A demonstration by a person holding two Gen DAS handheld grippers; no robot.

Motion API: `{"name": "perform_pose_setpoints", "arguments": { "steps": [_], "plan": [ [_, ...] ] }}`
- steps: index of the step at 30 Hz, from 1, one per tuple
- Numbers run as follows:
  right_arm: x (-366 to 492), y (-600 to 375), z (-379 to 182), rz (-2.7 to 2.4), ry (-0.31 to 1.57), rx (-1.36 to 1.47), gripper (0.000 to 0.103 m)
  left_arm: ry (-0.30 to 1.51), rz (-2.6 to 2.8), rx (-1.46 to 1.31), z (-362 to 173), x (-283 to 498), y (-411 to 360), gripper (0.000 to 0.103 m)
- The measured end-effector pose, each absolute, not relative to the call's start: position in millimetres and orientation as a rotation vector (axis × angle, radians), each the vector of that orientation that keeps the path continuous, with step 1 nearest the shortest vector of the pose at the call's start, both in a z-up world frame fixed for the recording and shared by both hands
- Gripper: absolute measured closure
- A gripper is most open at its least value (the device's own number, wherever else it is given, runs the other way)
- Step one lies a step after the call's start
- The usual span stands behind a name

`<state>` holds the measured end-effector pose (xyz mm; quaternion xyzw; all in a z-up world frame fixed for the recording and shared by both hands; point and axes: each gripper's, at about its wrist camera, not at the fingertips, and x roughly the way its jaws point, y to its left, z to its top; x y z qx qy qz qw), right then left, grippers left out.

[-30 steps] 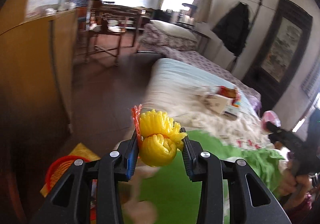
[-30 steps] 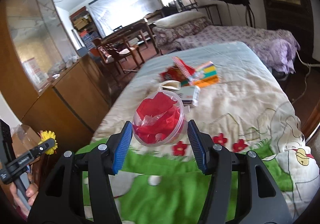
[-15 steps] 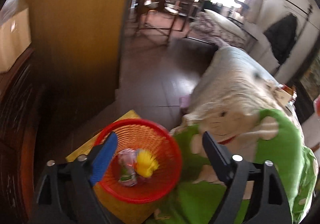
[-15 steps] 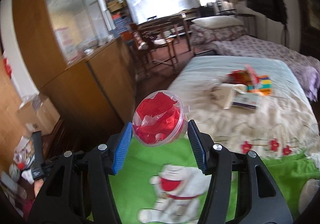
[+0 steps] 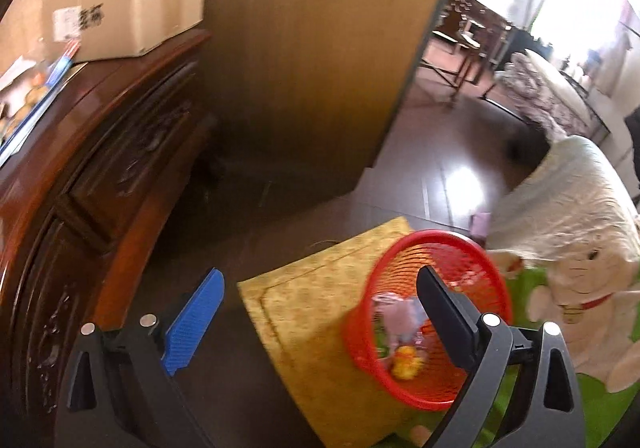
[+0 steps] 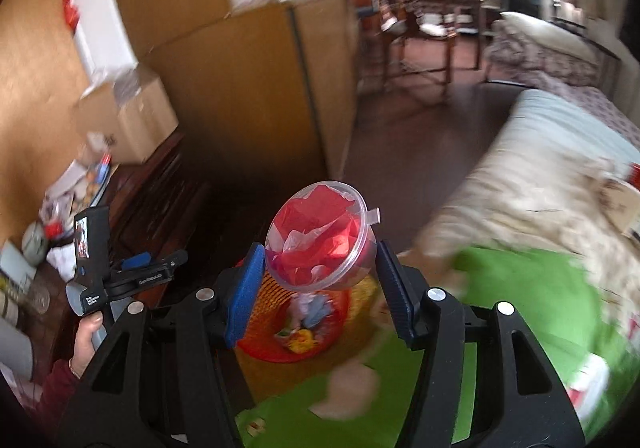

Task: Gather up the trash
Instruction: 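Drop the yellow flower into the wastebasket while right gripper drops the red jelly cup, then move both tools back over the trash on the bed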

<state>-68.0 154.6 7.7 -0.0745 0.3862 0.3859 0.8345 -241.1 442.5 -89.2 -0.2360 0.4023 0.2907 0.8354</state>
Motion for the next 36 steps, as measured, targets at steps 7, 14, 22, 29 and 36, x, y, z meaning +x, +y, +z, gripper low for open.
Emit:
{"name": "perform_pose_setpoints", "arguments": {
  "steps": [7,14,22,29,36],
  "plan": [
    [-67.1,199.6,-12.3,0.852,0.836,-0.259,0.033,0.88,0.63,-0.5,-107.4,-239.4,444.0,0.008],
    [-54.8,178.7,-6.3,0.816,0.844,-0.179,0.033,0.889,0.602,-0.385,-102.1,-225.8,416.6,0.008],
    [-48.6,132.2,19.7,0.756,0.765,-0.086,0.032,0.841,0.552,-0.275,-63.6,-211.0,377.6,0.008],
    [-43.6,69.2,45.5,0.663,0.694,0.011,0.032,0.751,0.487,-0.132,-4.2,-196.6,320.5,0.006],
    [-46.8,-12.6,65.5,0.539,0.593,0.087,0.027,0.68,0.379,0.001,42.2,-173.5,247.4,0.006]
  ]
}}
